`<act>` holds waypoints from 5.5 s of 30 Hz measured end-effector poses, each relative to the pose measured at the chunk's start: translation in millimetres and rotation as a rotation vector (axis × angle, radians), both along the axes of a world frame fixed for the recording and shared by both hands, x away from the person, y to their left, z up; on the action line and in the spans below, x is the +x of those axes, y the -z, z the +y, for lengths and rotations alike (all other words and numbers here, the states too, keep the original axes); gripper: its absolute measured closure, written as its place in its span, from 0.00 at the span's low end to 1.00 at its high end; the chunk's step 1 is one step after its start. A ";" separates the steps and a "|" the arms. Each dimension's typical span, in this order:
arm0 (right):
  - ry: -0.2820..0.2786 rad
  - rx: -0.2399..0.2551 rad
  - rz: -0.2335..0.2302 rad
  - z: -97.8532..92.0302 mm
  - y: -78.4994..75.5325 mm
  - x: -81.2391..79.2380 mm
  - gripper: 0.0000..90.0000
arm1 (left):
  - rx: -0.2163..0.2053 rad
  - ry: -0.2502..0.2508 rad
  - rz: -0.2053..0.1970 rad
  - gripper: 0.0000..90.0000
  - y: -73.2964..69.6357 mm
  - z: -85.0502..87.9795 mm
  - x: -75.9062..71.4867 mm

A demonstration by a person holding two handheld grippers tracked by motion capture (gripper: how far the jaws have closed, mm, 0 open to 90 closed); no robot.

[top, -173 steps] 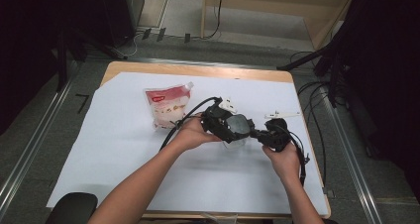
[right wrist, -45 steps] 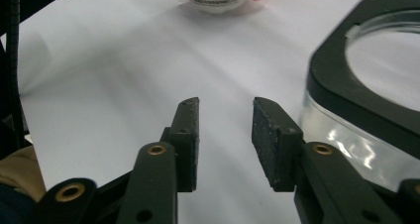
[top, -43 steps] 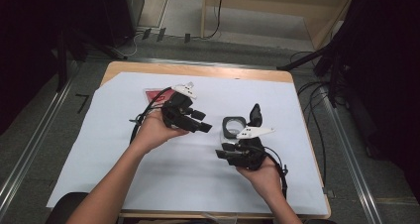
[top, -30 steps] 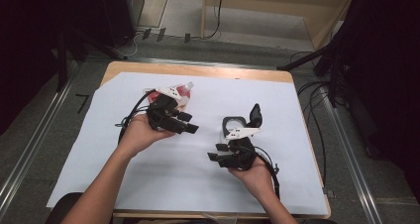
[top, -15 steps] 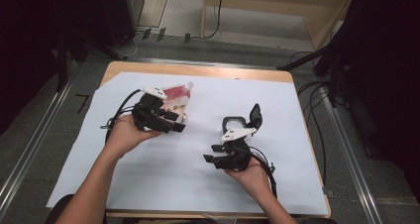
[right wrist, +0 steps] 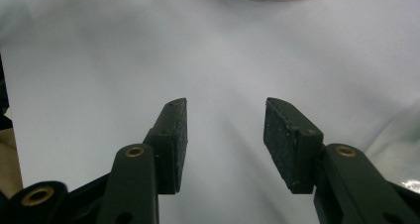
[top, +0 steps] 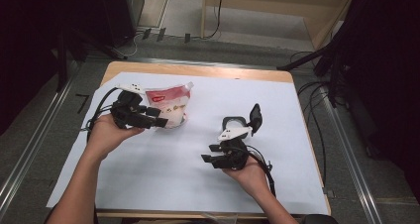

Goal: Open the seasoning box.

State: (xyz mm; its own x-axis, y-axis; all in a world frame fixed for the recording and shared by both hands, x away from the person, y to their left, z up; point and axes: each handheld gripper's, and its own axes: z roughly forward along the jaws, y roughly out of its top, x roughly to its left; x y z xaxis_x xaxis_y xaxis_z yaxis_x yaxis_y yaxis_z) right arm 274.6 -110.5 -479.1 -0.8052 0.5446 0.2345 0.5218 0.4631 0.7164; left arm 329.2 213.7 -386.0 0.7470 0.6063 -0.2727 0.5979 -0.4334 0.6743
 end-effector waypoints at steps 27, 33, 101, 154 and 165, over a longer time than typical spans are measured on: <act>-0.022 -0.009 -0.001 4.8 2.6 0.5 0.59 | 0.005 -0.096 0.014 0.49 17.5 11.3 28.1; -0.008 -0.008 -0.006 0.6 3.5 -1.8 0.58 | -0.007 -0.107 -0.011 0.51 19.2 2.6 36.7; 0.035 0.045 -0.037 45.5 18.8 14.0 0.57 | -0.138 0.078 0.060 1.00 -43.1 -33.0 -7.3; -0.157 0.078 -0.169 76.4 3.3 -26.2 0.62 | -0.071 0.117 0.016 0.93 -31.4 -85.1 -20.4; -0.164 0.128 -0.137 75.6 -0.8 -30.3 0.67 | -0.080 0.146 0.000 0.89 -21.5 -93.3 -17.7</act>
State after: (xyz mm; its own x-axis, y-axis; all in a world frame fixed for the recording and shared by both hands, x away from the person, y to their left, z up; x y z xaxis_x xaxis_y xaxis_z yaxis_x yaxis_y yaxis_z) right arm 244.3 -34.9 -478.3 -0.9094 0.3767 0.1763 0.3414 0.4344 0.8335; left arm 311.5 120.4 -364.5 0.8254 0.4678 -0.3161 0.5328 -0.4605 0.7100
